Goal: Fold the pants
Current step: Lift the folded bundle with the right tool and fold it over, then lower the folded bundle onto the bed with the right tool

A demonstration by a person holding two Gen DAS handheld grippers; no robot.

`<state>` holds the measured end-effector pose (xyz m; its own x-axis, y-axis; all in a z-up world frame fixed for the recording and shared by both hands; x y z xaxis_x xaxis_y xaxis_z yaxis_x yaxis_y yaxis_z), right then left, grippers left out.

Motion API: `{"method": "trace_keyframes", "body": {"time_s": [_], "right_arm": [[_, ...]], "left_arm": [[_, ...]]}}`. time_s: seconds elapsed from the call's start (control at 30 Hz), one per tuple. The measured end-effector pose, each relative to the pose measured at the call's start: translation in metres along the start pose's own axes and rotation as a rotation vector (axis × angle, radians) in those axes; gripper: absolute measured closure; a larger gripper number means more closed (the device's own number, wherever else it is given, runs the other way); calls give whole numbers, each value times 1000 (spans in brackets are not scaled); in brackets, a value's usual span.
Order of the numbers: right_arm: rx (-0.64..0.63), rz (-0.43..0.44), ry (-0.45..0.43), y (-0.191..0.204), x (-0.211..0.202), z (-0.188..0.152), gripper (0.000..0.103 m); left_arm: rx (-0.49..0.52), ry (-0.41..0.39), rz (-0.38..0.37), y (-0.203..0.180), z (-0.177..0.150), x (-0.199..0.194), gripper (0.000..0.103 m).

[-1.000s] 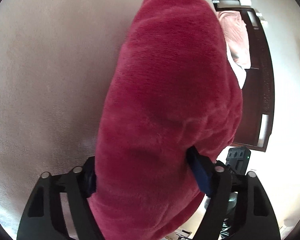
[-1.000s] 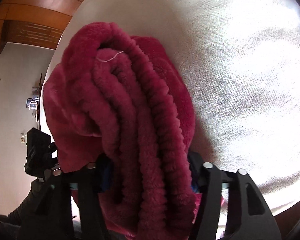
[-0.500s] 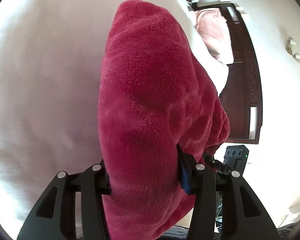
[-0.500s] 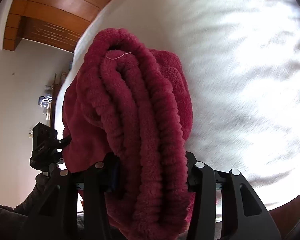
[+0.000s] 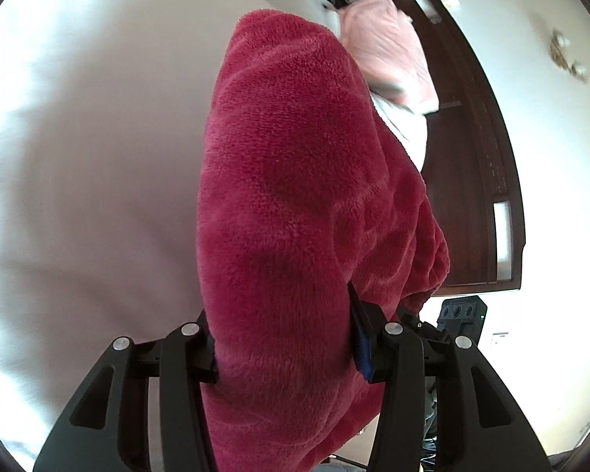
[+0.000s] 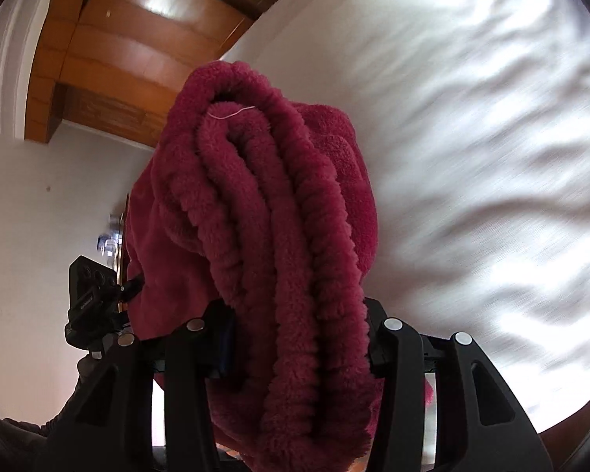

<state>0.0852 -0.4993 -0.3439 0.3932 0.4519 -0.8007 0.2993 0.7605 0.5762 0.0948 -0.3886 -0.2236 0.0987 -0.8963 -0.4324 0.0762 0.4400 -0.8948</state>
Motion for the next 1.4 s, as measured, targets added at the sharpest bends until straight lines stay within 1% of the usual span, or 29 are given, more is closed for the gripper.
{"method": "trace_keyframes", "body": {"time_s": [0.13, 0.23, 0.3, 0.37, 0.5, 0.57, 0.6, 0.67, 0.7, 0.8, 0.83, 0.87, 0.9, 0.97, 1.0, 1.03, 1.07, 1.1, 1.17, 1.23, 1.27, 1.3, 1.4], "right_arm": [[58, -32, -47, -70, -34, 35, 56], [90, -43, -78, -105, -49, 55, 56], [108, -50, -98, -128, -57, 71, 56], [117, -54, -109, -142, -59, 75, 56], [145, -65, -114, -179, -62, 96, 56], [161, -73, -101, -198, -56, 103, 56], [167, -77, -93, -201, -52, 103, 56], [178, -92, -70, -219, -46, 110, 56], [183, -97, -63, -221, -39, 118, 56], [200, -115, -39, -234, -24, 120, 54], [207, -121, -33, -240, -20, 119, 52], [212, -125, -31, -236, -16, 124, 50], [216, -130, -27, -241, -13, 123, 48], [216, -138, -20, -230, -12, 129, 44], [210, -144, -17, -232, -12, 128, 43], [207, -148, -17, -218, -8, 138, 43], [204, -150, -17, -219, -9, 139, 43], [201, -151, -18, -217, -13, 139, 43], [199, -159, -27, -203, -18, 137, 43], [189, -172, -43, -209, -29, 141, 42], [184, -179, -52, -208, -29, 138, 42], [179, -191, -66, -209, -34, 139, 41], [187, -248, -145, -217, -58, 148, 41]], "left_arm": [[36, 40, -2, -35, 13, 74, 55], [70, 66, 0, -60, 28, 126, 55], [81, 73, 3, -69, 37, 150, 55], [90, 79, 13, -75, 46, 171, 55], [109, 98, 48, -80, 64, 213, 55], [112, 107, 70, -76, 69, 228, 55], [110, 113, 88, -72, 71, 236, 55], [103, 122, 114, -62, 73, 244, 54], [96, 129, 133, -57, 75, 251, 54], [80, 143, 182, -45, 75, 268, 52], [75, 144, 195, -41, 75, 271, 49], [70, 145, 205, -39, 74, 275, 47], [64, 143, 210, -35, 74, 275, 46], [60, 142, 222, -30, 74, 274, 44], [59, 143, 228, -30, 74, 274, 43], [61, 144, 234, -32, 74, 276, 41], [72, 146, 256, -32, 74, 275, 41], [84, 152, 268, -26, 69, 261, 41], [110, 157, 296, -34, 69, 263, 41], [144, 157, 333, -40, 67, 261, 41], [163, 158, 352, -43, 65, 258, 41], [180, 158, 369, -44, 64, 255, 41], [217, 150, 435, -48, 61, 246, 41]]}}
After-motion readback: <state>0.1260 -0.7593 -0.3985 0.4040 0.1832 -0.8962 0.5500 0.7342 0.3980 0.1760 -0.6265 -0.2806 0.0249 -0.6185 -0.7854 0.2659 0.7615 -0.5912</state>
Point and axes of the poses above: each gripper's, at about its wrist camera, not at the fingertips, and x roughly the way its jaws point, y to its left, z to its top, the point moved 10 cm from there along x, roughly the way its jaws point, and after that the axes turned 12 degrees about -z, right-handed, at the moved point
